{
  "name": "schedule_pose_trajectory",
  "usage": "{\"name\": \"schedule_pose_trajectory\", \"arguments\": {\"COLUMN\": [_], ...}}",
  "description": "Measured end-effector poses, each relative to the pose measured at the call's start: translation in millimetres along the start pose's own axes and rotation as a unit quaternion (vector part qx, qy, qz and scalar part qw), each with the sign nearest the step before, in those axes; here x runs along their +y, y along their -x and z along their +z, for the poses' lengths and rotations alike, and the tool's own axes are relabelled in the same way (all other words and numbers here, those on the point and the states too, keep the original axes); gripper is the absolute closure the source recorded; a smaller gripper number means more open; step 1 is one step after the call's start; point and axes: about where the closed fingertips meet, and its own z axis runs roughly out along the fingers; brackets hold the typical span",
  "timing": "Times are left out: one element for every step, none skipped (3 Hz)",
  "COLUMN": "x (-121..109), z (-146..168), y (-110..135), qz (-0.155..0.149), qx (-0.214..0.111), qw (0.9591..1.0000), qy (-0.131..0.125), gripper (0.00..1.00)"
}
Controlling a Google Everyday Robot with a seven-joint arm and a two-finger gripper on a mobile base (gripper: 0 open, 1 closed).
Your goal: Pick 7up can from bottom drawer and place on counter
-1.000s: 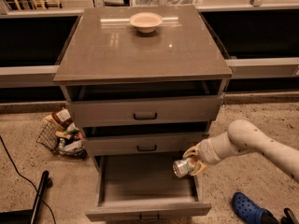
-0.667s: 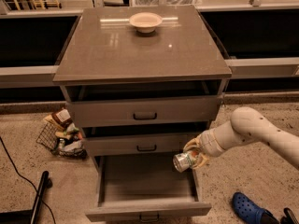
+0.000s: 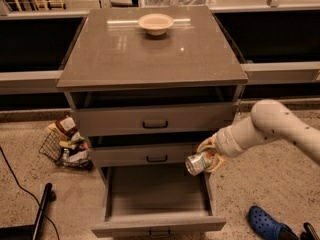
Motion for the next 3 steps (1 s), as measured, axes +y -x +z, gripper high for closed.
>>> {"name": "schedule_pose_trajectory", "arguments": {"x": [-39, -68, -71], "z": [-51, -80, -83], "y": [33, 52, 55], "qz": [-0.006, -0.008, -0.010], "qx": [0.013, 0.022, 0.023], "qw": [0.9999, 0.9997, 0.9997], "qy": [-0.003, 0.003, 0.004], "gripper": [1.00, 1.00, 1.00]}}
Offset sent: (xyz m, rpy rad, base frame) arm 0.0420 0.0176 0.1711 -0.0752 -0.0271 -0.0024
